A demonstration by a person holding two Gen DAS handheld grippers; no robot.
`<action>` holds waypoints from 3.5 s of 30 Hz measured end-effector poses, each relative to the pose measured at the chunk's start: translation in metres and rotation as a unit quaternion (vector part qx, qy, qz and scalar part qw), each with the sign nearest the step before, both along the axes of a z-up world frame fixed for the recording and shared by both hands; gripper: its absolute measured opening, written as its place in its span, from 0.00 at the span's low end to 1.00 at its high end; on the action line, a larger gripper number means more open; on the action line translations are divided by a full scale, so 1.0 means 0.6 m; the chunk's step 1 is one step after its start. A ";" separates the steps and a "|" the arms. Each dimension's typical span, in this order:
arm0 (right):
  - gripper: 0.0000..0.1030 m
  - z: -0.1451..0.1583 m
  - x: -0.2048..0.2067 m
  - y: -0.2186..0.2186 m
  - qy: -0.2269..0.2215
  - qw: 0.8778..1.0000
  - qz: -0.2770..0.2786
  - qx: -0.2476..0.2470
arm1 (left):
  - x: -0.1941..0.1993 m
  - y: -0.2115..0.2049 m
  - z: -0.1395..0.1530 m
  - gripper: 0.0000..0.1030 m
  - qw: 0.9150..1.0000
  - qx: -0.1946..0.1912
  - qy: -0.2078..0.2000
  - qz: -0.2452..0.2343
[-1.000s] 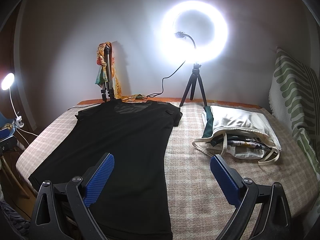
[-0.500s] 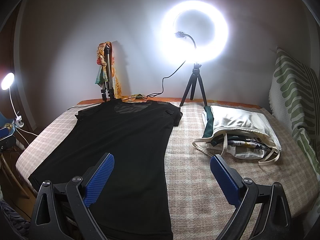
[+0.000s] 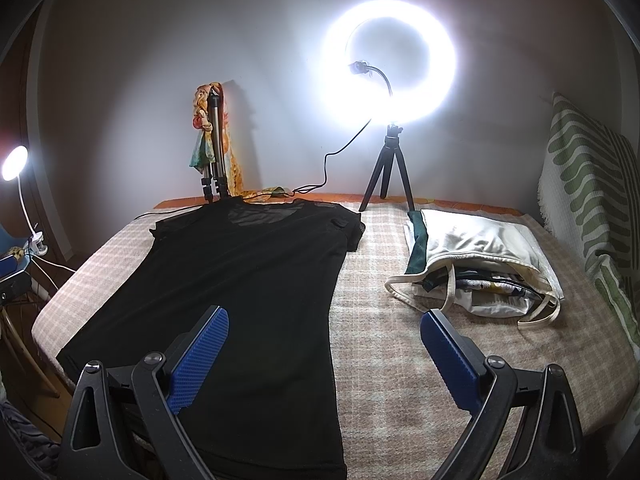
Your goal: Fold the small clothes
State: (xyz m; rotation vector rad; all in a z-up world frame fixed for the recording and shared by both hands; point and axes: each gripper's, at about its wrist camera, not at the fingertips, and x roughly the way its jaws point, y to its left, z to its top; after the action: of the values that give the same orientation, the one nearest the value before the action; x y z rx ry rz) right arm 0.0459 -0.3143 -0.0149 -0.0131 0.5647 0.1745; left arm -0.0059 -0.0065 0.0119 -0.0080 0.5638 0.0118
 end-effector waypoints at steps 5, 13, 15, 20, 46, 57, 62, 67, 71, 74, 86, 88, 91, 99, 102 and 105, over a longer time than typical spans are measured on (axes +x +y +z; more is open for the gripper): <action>0.95 0.001 0.000 0.001 0.000 1.000 0.000 0.000 | 0.000 0.000 0.000 1.00 1.000 0.000 0.000 0.000; 0.95 0.001 0.002 0.004 0.001 1.000 0.000 0.000 | -0.001 0.001 0.000 1.00 1.000 0.000 0.000 0.001; 0.95 0.001 0.001 0.003 0.000 1.000 0.000 0.000 | -0.001 0.001 0.000 1.00 1.000 0.000 0.000 0.001; 0.95 0.002 0.000 0.003 0.001 1.000 0.000 0.001 | -0.001 0.003 0.000 1.00 1.000 -0.001 0.001 0.002; 0.82 0.044 0.116 0.140 0.035 0.994 0.096 0.032 | 0.033 0.198 -0.113 0.80 0.981 -0.128 0.140 0.043; 0.82 0.062 0.254 0.331 0.081 0.977 0.195 0.018 | 0.041 0.225 -0.184 0.65 0.965 -0.166 0.203 0.022; 0.75 0.059 0.322 0.421 0.098 0.970 0.224 0.002 | 0.048 0.231 -0.200 0.64 0.958 -0.189 0.213 0.019; 0.74 0.048 0.387 0.502 0.121 0.963 0.241 0.009 | 0.054 0.234 -0.209 0.56 0.957 -0.190 0.220 0.015; 0.74 0.015 0.446 0.579 0.152 0.956 0.252 0.006 | 0.059 0.243 -0.218 0.46 0.952 -0.207 0.225 0.014; 0.72 -0.021 0.488 0.632 0.184 0.948 0.261 0.006 | 0.061 0.252 -0.225 0.43 0.945 -0.235 0.228 0.013; 0.64 -0.155 0.604 0.782 0.229 0.942 0.240 -0.046 | 0.072 0.251 -0.224 0.39 0.948 -0.222 0.229 0.012; 0.63 -0.168 0.616 0.792 0.234 0.942 0.236 -0.048 | 0.076 0.251 -0.224 0.37 0.948 -0.222 0.229 0.011; 0.61 -0.184 0.627 0.812 0.228 0.942 0.233 -0.079 | 0.078 0.248 -0.226 0.32 0.946 -0.226 0.231 0.006; 0.47 -0.213 0.639 0.831 0.219 0.939 0.225 -0.137 | 0.074 0.235 -0.231 0.17 0.946 -0.227 0.233 -0.006; 0.26 -0.211 0.641 0.829 0.214 0.941 0.222 -0.142 | 0.075 0.231 -0.233 0.08 0.946 -0.224 0.233 -0.011; 0.03 -0.210 0.645 0.828 0.208 0.943 0.214 -0.148 | 0.075 0.231 -0.236 0.04 0.944 -0.234 0.233 -0.016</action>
State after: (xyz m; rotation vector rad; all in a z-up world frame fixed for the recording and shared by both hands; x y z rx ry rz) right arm 0.4330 0.1827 -0.1411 -0.4034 1.0045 0.5226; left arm 0.0393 0.1321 -0.1298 -0.4714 1.0298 -0.1558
